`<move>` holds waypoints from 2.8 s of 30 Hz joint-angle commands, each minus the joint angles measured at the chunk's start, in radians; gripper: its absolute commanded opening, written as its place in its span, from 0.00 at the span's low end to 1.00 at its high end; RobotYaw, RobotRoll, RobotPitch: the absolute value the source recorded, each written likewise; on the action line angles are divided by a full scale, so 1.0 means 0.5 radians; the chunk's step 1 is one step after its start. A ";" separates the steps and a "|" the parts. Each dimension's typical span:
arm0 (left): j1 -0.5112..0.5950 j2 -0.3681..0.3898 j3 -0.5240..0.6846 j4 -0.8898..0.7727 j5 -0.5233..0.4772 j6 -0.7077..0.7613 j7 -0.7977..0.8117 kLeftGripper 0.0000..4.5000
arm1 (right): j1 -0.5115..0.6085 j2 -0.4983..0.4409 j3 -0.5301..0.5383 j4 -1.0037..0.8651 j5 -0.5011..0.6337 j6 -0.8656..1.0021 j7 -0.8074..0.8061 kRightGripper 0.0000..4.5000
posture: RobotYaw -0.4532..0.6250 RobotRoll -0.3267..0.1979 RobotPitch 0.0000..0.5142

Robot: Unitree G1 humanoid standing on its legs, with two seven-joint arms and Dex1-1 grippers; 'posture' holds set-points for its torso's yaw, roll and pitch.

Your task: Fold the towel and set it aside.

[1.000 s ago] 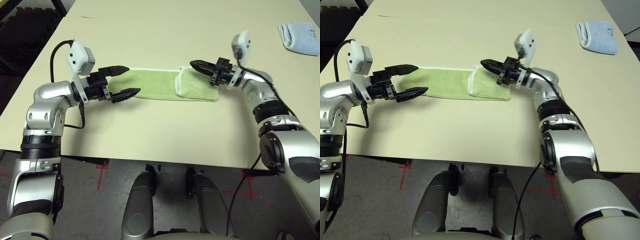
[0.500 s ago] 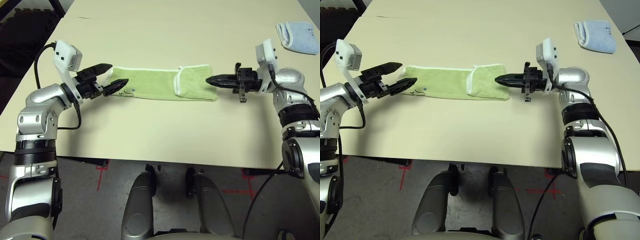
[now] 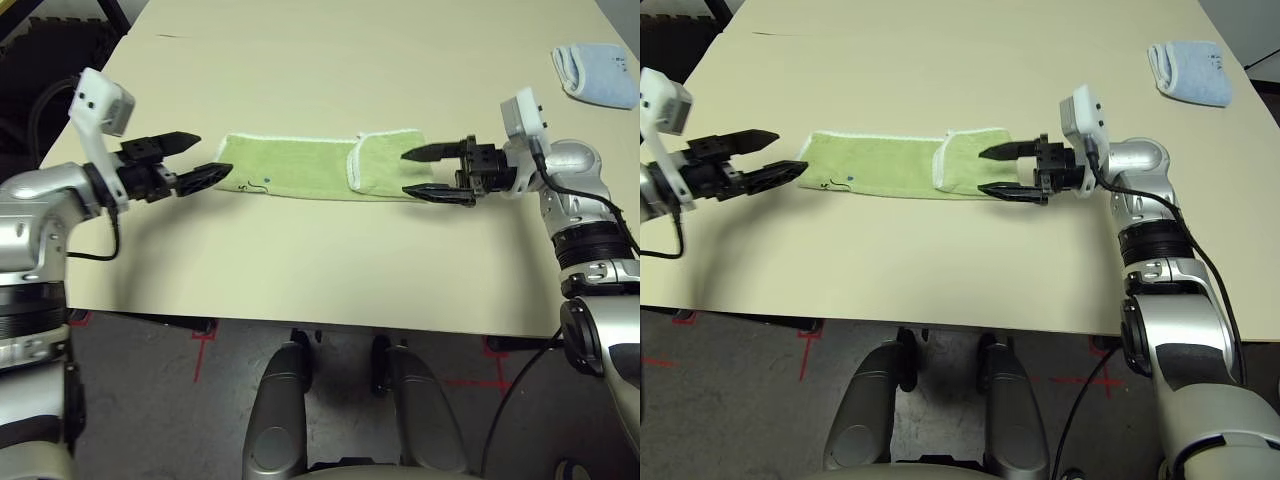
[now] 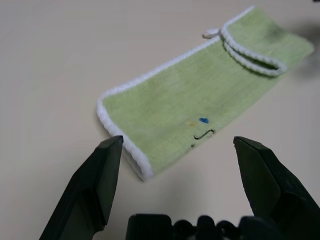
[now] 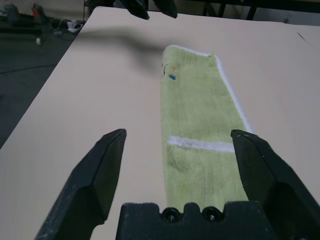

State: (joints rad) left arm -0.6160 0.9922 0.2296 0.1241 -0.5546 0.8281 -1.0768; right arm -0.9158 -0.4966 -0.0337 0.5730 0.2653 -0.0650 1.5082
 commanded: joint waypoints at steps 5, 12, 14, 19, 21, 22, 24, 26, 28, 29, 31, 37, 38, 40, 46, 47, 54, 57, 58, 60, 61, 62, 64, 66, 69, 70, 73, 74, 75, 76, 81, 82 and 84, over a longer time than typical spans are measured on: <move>-0.199 -0.310 0.499 0.048 -0.411 1.006 0.574 1.00 | 0.069 0.017 0.061 -0.111 0.038 0.081 -0.072 0.98 | 0.53 0.62 0.51; -0.225 -0.590 0.699 0.008 -0.423 1.248 0.964 1.00 | 0.050 0.010 0.062 -0.027 0.038 0.032 -0.077 0.98 | 0.53 0.62 0.53; -0.231 -0.636 0.704 0.003 -0.403 1.288 1.047 1.00 | 0.056 -0.004 0.053 0.006 0.039 0.005 -0.065 0.98 | 0.53 0.62 0.53; -0.233 -0.701 0.709 0.015 -0.381 1.426 1.197 1.00 | 0.062 -0.006 0.052 0.094 0.033 -0.074 -0.052 0.98 | 0.53 0.62 0.54; -0.278 -0.724 0.733 0.038 -0.377 1.514 1.241 1.00 | 0.060 -0.008 0.052 0.124 0.032 -0.100 -0.046 0.98 | 0.53 0.62 0.54; -0.308 -0.738 0.745 0.063 -0.373 1.547 1.270 1.00 | 0.058 -0.009 0.053 0.135 0.032 -0.109 -0.044 0.98 | 0.53 0.62 0.54; -0.348 -0.754 0.741 0.119 -0.386 1.571 1.325 1.00 | 0.055 -0.011 0.053 0.156 0.031 -0.130 -0.039 0.98 | 0.52 0.62 0.54; -0.396 -0.788 0.762 0.183 -0.390 1.573 1.396 1.00 | 0.051 -0.012 0.053 0.175 0.031 -0.147 -0.034 0.98 | 0.52 0.62 0.54; -0.449 -0.839 0.812 0.223 -0.376 1.573 1.452 1.00 | 0.050 -0.011 0.055 0.177 0.032 -0.155 -0.032 0.98 | 0.52 0.62 0.55; -0.464 -0.854 0.830 0.234 -0.376 1.573 1.472 1.00 | 0.050 -0.010 0.056 0.175 0.032 -0.156 -0.031 0.98 | 0.52 0.62 0.55; -0.490 -0.881 0.851 0.252 -0.371 1.573 1.507 1.00 | 0.051 -0.010 0.057 0.173 0.033 -0.157 -0.031 0.98 | 0.52 0.62 0.55; -0.533 -0.932 0.847 0.331 -0.338 1.573 1.580 1.00 | 0.047 -0.015 0.057 0.155 0.034 -0.145 -0.036 0.98 | 0.52 0.62 0.55; -0.539 -0.935 0.847 0.342 -0.330 1.573 1.585 1.00 | 0.047 -0.016 0.057 0.152 0.034 -0.143 -0.036 0.98 | 0.52 0.62 0.55; -0.550 -0.936 0.848 0.362 -0.314 1.573 1.592 1.00 | 0.048 -0.018 0.058 0.137 0.034 -0.134 -0.040 0.98 | 0.52 0.62 0.55; -0.528 -0.860 0.752 0.408 -0.332 1.573 1.574 1.00 | 0.038 -0.020 0.067 0.032 0.041 -0.042 -0.072 0.98 | 0.51 0.62 0.55; -0.515 -0.837 0.739 0.412 -0.339 1.573 1.570 1.00 | 0.037 -0.018 0.066 0.036 0.039 -0.044 -0.073 0.98 | 0.51 0.62 0.55; -0.520 -0.875 0.806 0.423 -0.249 1.535 1.633 1.00 | 0.051 -0.020 0.064 0.043 0.038 -0.058 -0.065 0.98 | 0.51 0.62 0.55; -0.541 -0.906 0.839 0.441 -0.218 1.499 1.660 1.00 | 0.063 -0.023 0.066 0.021 0.040 -0.051 -0.065 0.98 | 0.51 0.62 0.55; -0.545 -0.911 0.842 0.441 -0.214 1.497 1.662 1.00 | 0.071 -0.025 0.066 0.005 0.042 -0.044 -0.066 0.98 | 0.51 0.62 0.55; -0.553 -0.917 0.847 0.447 -0.206 1.487 1.666 1.00 | 0.084 -0.028 0.067 -0.028 0.046 -0.027 -0.071 0.98 | 0.51 0.62 0.55; -0.557 -0.921 0.850 0.451 -0.200 1.479 1.668 1.00 | 0.090 -0.030 0.068 -0.049 0.048 -0.015 -0.075 0.98 | 0.51 0.62 0.55; -0.561 -0.928 0.853 0.456 -0.191 1.461 1.675 0.96 | 0.093 -0.031 0.069 -0.067 0.048 -0.004 -0.080 1.00 | 0.50 0.62 0.55; -0.572 -0.939 0.860 0.472 -0.175 1.427 1.689 0.88 | 0.100 -0.032 0.071 -0.102 0.049 0.021 -0.089 1.00 | 0.50 0.62 0.55; -0.581 -0.948 0.872 0.485 -0.163 1.403 1.704 0.72 | 0.103 -0.033 0.072 -0.131 0.049 0.045 -0.098 1.00 | 0.50 0.62 0.55; -0.595 -0.951 0.887 0.520 -0.152 1.361 1.727 0.46 | 0.099 -0.037 0.073 -0.141 0.048 0.063 -0.105 1.00 | 0.50 0.62 0.55; -0.600 -0.953 0.893 0.530 -0.148 1.348 1.735 0.37 | 0.098 -0.039 0.074 -0.138 0.047 0.064 -0.106 1.00 | 0.50 0.62 0.55; -0.613 -0.971 0.935 0.551 -0.144 1.293 1.774 0.12 | 0.088 -0.042 0.076 -0.112 0.043 0.058 -0.104 1.00 | 0.50 0.62 0.55; -0.616 -0.974 0.942 0.555 -0.144 1.281 1.782 0.03 | 0.086 -0.042 0.077 -0.105 0.042 0.055 -0.104 1.00 | 0.50 0.62 0.55; -0.619 -0.972 0.946 0.562 -0.144 1.269 1.788 0.00 | 0.085 -0.042 0.077 -0.099 0.042 0.052 -0.102 1.00 | 0.50 0.62 0.54; -0.621 -0.970 0.947 0.568 -0.145 1.261 1.792 0.00 | 0.085 -0.042 0.077 -0.097 0.042 0.051 -0.101 1.00 | 0.50 0.62 0.54; -0.615 -0.903 0.912 0.590 -0.141 1.209 1.777 0.00 | 0.085 -0.044 0.076 -0.101 0.043 0.062 -0.105 1.00 | 0.51 0.62 0.53; -0.609 -0.885 0.897 0.592 -0.138 1.199 1.767 0.00 | 0.086 -0.044 0.076 -0.099 0.043 0.063 -0.106 1.00 | 0.51 0.62 0.53; -0.591 -0.817 0.855 0.589 -0.132 1.188 1.733 0.00 | 0.081 -0.040 0.073 -0.080 0.041 0.060 -0.114 1.00 | 0.51 0.62 0.53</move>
State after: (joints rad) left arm -0.9280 0.5493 0.6743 0.4117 -0.6383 1.4269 -0.1964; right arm -0.8837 -0.5053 -0.0062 0.5195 0.2850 -0.0359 1.4512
